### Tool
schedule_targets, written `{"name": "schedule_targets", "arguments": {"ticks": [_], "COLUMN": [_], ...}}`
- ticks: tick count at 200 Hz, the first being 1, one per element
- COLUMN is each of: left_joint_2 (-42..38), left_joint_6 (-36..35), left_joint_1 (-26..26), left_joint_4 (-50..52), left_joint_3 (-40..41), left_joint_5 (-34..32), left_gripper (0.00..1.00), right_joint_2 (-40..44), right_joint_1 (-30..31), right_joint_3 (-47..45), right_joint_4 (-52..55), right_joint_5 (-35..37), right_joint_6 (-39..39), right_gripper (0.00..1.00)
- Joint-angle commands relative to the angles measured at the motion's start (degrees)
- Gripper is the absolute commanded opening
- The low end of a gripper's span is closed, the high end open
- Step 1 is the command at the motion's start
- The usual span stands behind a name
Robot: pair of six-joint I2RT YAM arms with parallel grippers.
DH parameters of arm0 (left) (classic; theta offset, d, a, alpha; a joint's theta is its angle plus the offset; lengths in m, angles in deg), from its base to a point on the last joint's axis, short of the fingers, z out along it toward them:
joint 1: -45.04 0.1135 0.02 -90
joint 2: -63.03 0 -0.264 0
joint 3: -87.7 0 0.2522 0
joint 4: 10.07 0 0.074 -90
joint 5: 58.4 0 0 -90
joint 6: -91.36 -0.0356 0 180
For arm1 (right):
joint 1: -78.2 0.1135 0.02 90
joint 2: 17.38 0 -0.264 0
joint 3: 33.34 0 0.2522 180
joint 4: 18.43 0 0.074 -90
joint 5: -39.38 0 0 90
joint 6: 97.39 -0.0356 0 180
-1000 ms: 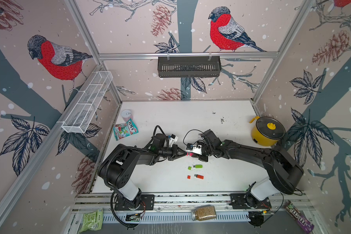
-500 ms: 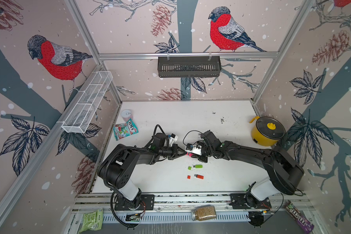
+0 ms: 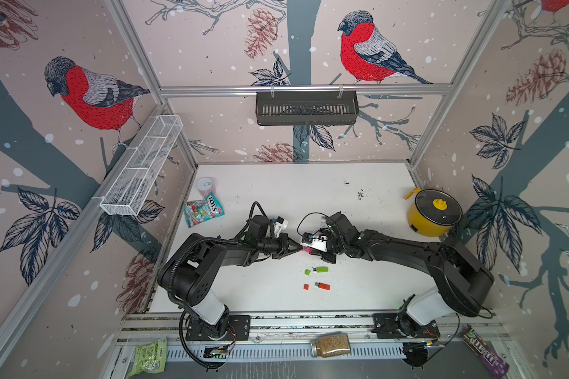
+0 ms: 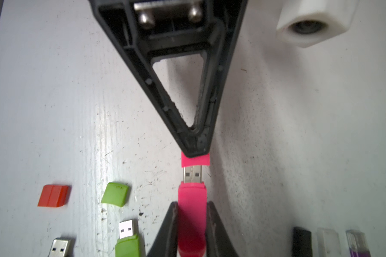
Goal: Close the usb drive cover
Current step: Close the cover of the USB drive.
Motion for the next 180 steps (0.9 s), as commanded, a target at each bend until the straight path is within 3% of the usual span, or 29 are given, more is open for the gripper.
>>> {"name": "schedule_targets", "arguments": {"ticks": [1,180], "left_joint_2": [0.2,0.9], "left_joint_6": [-0.2,1.8], "left_joint_1": [-0.1,-1.4], "left_joint_4": [-1.8,-6.9], "left_joint_3": [-0.2,0.2], "left_joint_5": [0.6,4.4], "left_gripper": [0.08,0.08], "right_joint_2": [0.3,1.0], "right_joint_1": [0.2,0.4], "right_joint_3": [-0.2,-2.4], "right_joint_4": [-3.0,-16.0], "right_joint_5": [0.0,-4.7], "right_joint_6": [-1.0,0.5], "right_gripper": [0.20,0.18]}}
